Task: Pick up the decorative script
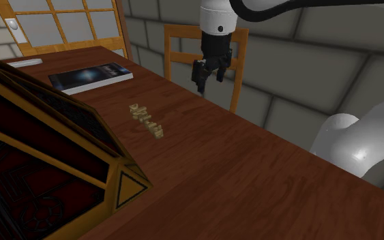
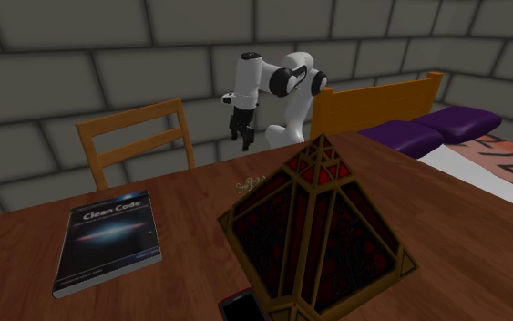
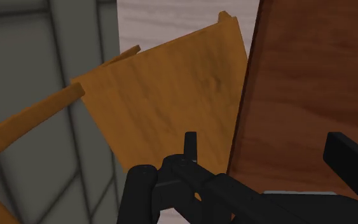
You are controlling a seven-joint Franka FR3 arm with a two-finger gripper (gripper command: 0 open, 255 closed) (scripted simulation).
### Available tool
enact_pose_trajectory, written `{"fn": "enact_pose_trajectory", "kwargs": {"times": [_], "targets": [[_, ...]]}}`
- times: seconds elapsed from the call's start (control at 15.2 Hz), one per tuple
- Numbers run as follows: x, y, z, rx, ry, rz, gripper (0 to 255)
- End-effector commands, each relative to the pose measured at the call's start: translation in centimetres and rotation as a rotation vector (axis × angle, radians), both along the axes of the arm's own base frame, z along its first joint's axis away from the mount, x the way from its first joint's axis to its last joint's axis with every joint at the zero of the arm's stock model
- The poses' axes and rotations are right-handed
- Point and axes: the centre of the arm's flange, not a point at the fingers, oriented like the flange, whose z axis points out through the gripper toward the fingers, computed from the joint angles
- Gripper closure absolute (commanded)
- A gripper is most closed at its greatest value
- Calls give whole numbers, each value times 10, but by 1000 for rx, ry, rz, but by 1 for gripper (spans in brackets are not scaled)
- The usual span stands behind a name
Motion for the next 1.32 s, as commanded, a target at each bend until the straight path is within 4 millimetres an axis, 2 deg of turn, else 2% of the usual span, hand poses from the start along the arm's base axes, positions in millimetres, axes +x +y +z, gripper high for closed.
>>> {"fn": "enact_pose_trajectory", "kwargs": {"times": [0.0, 0.99, 1.25], "targets": [[7, 26, 1, 8, 6, 7, 0], [51, 211, 9, 57, 52, 64, 0], [51, 211, -12, 57, 52, 64, 0]]}}
